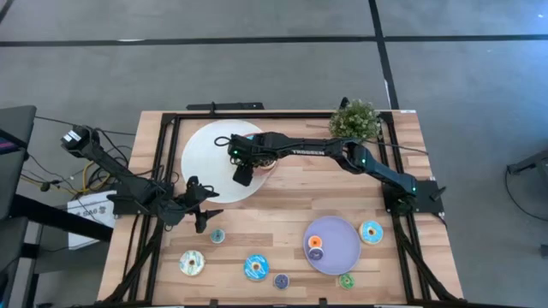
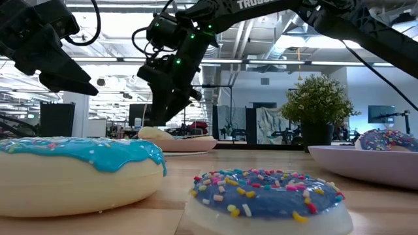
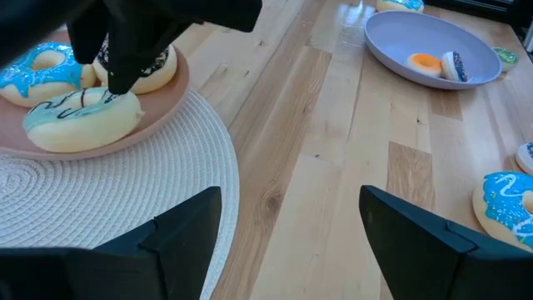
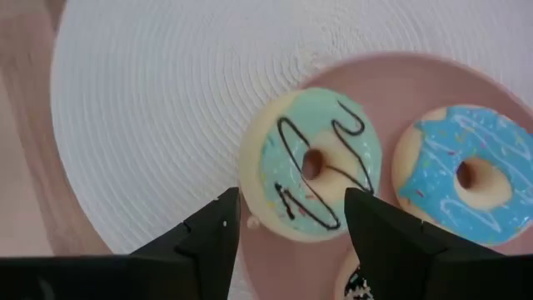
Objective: Pick & Place donuts
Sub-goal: Put the large white donut on the pink plate
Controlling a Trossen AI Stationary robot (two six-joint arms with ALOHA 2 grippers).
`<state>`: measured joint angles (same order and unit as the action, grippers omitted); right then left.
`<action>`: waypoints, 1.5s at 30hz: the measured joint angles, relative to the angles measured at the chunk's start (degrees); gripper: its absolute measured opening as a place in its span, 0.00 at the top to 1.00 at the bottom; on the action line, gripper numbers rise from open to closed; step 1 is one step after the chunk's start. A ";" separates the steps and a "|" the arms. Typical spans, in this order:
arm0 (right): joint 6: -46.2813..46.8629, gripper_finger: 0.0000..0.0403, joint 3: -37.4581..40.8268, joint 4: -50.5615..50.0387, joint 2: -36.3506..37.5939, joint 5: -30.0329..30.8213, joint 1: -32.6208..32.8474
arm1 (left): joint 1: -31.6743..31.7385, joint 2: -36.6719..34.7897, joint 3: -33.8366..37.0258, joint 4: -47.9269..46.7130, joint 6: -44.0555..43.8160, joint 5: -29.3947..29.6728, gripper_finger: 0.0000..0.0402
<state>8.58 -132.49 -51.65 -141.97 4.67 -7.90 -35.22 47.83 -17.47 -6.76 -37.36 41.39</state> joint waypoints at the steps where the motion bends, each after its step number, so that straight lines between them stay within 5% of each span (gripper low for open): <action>1: 0.00 0.48 0.00 -0.05 0.02 0.02 0.02 | 0.00 0.00 0.00 0.00 -0.01 0.00 0.31; 11: 0.58 0.50 0.13 -10.19 3.15 -0.46 1.47 | 0.00 0.00 0.00 -0.09 -0.89 -0.05 0.31; 20: -2.54 0.78 5.12 -17.08 11.70 -2.03 8.47 | 0.00 0.00 0.02 0.60 -4.27 -0.37 0.31; 27: 6.13 0.97 33.34 -1.13 27.53 1.75 16.26 | 0.13 0.04 -0.39 3.95 -2.99 -0.29 0.31; 31: 15.40 0.99 52.34 11.53 40.03 6.77 20.73 | 0.13 2.03 -3.94 2.13 -2.12 -1.46 0.31; 37: 25.94 0.98 74.35 27.82 57.14 15.06 27.40 | 0.13 11.72 -14.01 -6.99 -1.40 -2.25 0.31; 45: 33.20 1.00 91.65 38.07 71.30 32.01 37.11 | -0.15 28.64 -30.81 -25.87 -5.84 -10.78 0.31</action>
<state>41.78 -40.83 -13.58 -70.67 36.69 29.21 -35.38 76.48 -48.29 -32.64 -43.21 30.61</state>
